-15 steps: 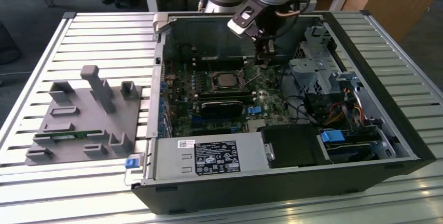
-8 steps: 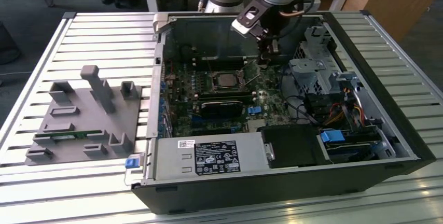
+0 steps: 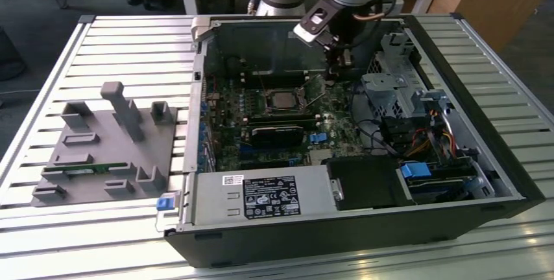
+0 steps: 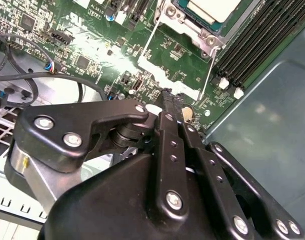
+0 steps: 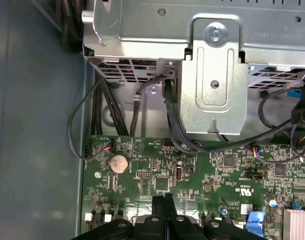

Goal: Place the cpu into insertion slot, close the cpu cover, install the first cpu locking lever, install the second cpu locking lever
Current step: 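Close the cpu cover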

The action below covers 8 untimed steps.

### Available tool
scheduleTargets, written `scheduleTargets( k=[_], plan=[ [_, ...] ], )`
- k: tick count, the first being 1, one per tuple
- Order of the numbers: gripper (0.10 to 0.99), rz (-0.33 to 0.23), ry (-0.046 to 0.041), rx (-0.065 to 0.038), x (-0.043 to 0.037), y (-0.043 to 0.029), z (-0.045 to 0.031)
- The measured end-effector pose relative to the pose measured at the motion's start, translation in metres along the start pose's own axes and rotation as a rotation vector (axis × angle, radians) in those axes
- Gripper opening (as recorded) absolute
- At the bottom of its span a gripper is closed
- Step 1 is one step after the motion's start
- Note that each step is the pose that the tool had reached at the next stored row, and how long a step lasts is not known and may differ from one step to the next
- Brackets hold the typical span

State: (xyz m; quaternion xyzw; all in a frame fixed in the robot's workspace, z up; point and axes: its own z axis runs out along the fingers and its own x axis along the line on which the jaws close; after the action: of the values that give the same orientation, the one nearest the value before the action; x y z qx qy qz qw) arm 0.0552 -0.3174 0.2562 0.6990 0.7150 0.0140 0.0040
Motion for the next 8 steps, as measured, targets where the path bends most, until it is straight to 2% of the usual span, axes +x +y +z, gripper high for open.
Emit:
scheduleTargets(
  k=[8],
  plan=[
    [0.118, 0.000, -0.0003, 0.000, 0.0011, 0.0034, 0.0019]
  ],
)
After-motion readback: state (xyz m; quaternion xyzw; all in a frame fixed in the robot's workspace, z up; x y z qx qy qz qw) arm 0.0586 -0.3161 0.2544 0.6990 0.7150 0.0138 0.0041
